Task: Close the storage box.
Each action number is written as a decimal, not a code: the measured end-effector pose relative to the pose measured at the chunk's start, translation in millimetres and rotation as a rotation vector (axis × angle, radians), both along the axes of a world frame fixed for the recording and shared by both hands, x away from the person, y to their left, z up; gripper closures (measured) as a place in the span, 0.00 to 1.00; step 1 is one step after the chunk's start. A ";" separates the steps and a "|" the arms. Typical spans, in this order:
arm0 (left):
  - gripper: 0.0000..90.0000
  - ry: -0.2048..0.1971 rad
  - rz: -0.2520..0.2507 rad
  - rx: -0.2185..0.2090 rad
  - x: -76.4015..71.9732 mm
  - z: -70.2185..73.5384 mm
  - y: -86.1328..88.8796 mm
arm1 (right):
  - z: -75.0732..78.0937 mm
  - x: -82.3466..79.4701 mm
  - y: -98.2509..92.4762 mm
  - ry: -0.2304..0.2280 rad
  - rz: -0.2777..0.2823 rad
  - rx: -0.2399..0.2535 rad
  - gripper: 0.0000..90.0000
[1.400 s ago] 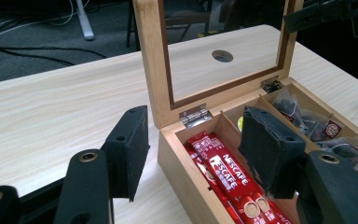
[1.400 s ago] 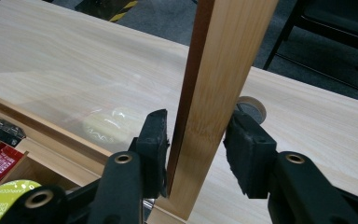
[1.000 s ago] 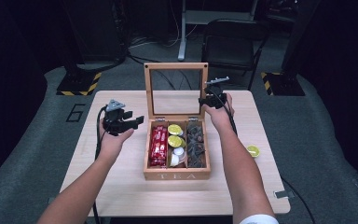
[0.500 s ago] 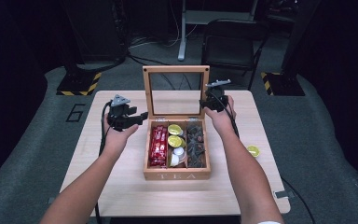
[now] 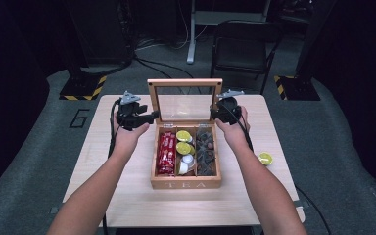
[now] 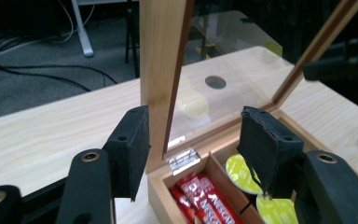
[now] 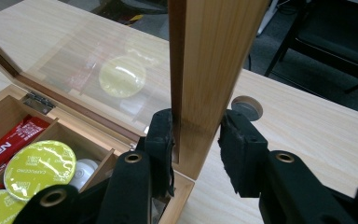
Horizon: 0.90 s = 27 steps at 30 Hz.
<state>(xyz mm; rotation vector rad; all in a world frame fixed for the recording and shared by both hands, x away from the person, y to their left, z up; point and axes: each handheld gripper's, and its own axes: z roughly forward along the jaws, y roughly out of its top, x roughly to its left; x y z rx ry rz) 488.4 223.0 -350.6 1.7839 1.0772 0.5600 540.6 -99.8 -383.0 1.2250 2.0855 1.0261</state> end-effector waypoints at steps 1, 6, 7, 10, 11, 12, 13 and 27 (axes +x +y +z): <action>0.49 -0.006 0.008 0.002 0.5 1.8 -1.5 | -0.3 -1.3 0.2 -0.003 0.000 0.000 0.72; 0.50 -0.019 0.018 0.017 4.2 11.8 -2.5 | -1.3 -6.0 -2.2 -0.007 0.014 0.009 0.72; 0.50 -0.024 0.018 0.016 4.4 13.0 -2.8 | -1.4 -7.0 -2.7 -0.011 0.019 0.004 0.72; 0.50 -0.025 0.019 0.024 5.0 14.5 -4.8 | -2.3 -10.4 -3.5 -0.016 0.028 0.003 0.72; 0.50 -0.025 0.017 0.025 5.0 14.5 -5.2 | -2.7 -12.0 -4.2 -0.012 0.034 0.002 0.72; 0.50 -0.025 0.017 0.024 4.7 14.6 -5.9 | -2.8 -12.8 -4.3 -0.012 0.033 0.003 0.72; 0.50 -0.025 0.017 0.024 4.4 14.8 -6.5 | -2.9 -13.6 -4.7 -0.014 0.039 0.000 0.72; 0.62 -0.042 -0.055 0.053 -10.6 22.0 -0.9 | -9.6 -29.3 -7.6 -0.037 0.037 0.038 0.70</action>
